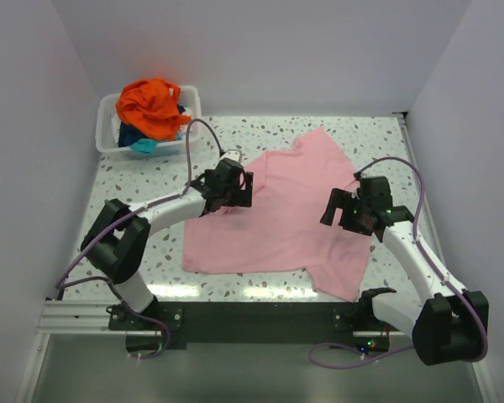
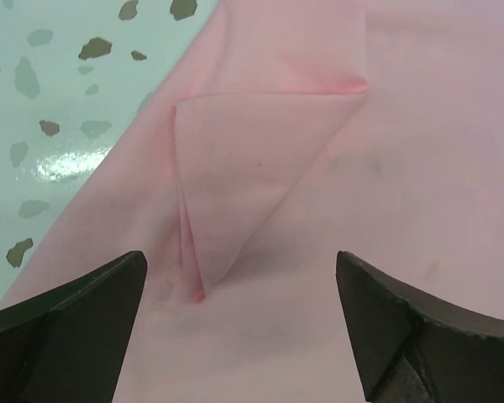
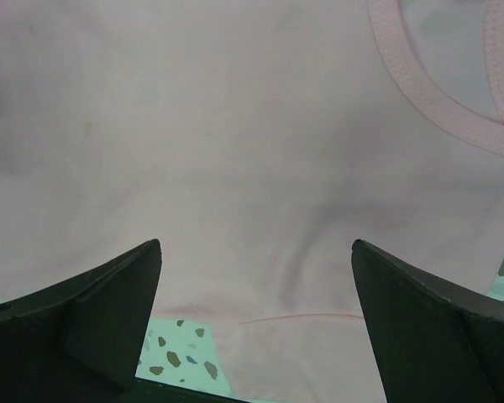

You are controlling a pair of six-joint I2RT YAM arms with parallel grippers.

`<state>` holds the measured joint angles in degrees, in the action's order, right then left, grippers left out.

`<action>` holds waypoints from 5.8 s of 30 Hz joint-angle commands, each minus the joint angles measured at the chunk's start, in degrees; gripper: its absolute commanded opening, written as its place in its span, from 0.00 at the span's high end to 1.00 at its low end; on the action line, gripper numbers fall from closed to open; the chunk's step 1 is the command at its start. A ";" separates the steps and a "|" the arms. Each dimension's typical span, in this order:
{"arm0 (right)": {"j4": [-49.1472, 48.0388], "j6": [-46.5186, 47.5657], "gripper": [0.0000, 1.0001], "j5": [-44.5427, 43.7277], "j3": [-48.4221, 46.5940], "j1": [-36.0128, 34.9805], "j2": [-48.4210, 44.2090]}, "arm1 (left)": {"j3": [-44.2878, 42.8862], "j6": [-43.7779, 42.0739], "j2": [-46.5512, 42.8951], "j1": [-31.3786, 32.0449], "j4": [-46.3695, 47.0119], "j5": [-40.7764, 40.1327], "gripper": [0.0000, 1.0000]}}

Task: Fold and stack the t-shirts
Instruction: Flatten the tshirt out

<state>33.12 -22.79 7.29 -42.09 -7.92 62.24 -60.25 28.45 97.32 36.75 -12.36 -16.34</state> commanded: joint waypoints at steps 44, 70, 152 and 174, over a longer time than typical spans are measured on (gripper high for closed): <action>-0.96 0.90 0.01 -0.26 -0.45 -0.07 -1.07 | -17.71 0.82 15.54 -11.09 -0.65 16.52 1.00; -0.52 1.16 0.01 -1.93 -1.68 -0.07 0.87 | -29.14 -8.49 19.40 -18.56 -2.15 2.02 1.00; 9.50 -5.25 0.01 -8.17 1.92 -0.07 -9.15 | 27.99 43.89 -37.91 -3.27 -39.50 2.89 0.13; 14.86 -9.81 0.01 -7.82 3.32 0.01 -12.22 | 29.84 43.80 -31.76 -3.35 -30.54 3.77 0.58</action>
<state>44.99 -29.58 -0.56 -39.55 -7.92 52.82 -29.91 71.81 64.18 33.41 -47.24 -11.33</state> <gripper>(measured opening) 0.987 0.425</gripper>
